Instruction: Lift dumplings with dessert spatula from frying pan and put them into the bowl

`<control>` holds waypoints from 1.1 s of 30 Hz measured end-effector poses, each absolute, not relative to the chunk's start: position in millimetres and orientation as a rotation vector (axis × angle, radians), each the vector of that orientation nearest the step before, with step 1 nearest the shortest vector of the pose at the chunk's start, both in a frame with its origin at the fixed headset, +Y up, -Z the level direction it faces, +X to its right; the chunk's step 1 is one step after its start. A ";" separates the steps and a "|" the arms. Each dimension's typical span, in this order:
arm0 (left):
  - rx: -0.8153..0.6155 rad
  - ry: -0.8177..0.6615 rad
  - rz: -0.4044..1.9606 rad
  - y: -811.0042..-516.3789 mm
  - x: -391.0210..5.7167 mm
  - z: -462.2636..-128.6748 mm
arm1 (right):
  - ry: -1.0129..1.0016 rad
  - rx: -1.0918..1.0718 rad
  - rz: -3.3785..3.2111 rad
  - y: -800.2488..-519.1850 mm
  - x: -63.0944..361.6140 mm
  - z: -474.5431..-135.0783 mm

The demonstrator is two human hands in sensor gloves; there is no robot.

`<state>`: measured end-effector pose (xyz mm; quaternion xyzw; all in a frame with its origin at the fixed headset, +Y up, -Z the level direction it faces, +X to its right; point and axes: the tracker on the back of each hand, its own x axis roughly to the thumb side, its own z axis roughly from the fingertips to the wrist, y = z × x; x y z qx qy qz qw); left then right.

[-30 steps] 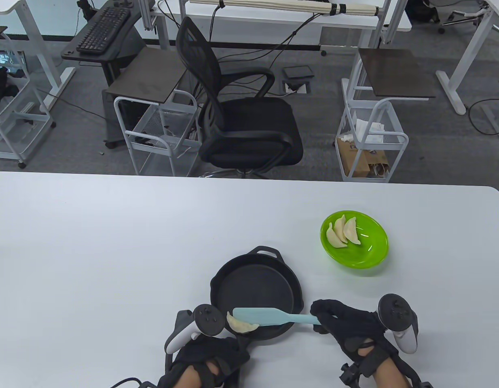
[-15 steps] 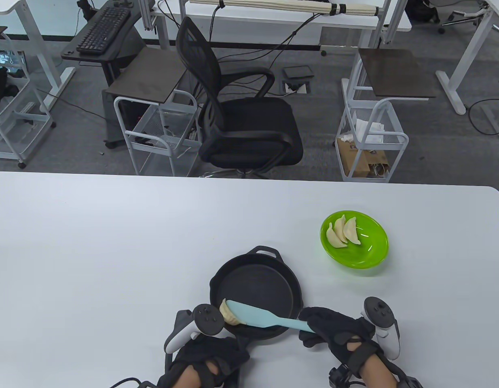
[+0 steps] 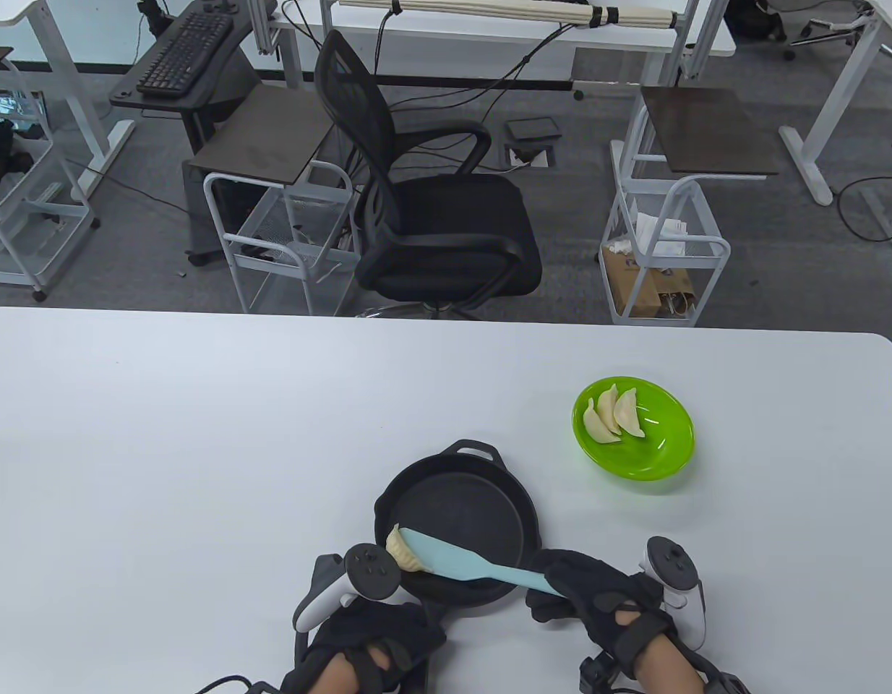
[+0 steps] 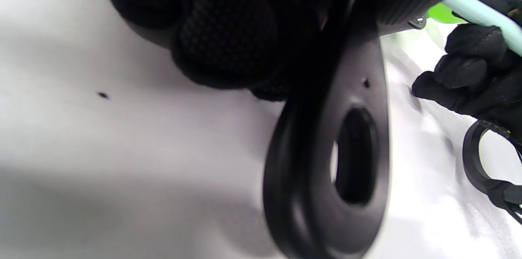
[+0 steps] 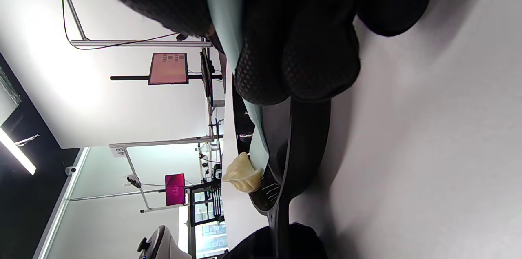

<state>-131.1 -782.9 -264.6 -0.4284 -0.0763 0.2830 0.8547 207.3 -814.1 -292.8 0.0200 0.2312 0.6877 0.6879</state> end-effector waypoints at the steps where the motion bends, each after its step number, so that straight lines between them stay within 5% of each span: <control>1: -0.901 -0.161 0.595 -782.9 -131.1 -264.7 | 0.511 0.043 1.532 -813.7 207.2 -292.7; 33: -0.901 -0.159 0.593 -783.1 -130.7 -264.7 | 0.164 -0.142 1.279 -799.0 222.8 -281.1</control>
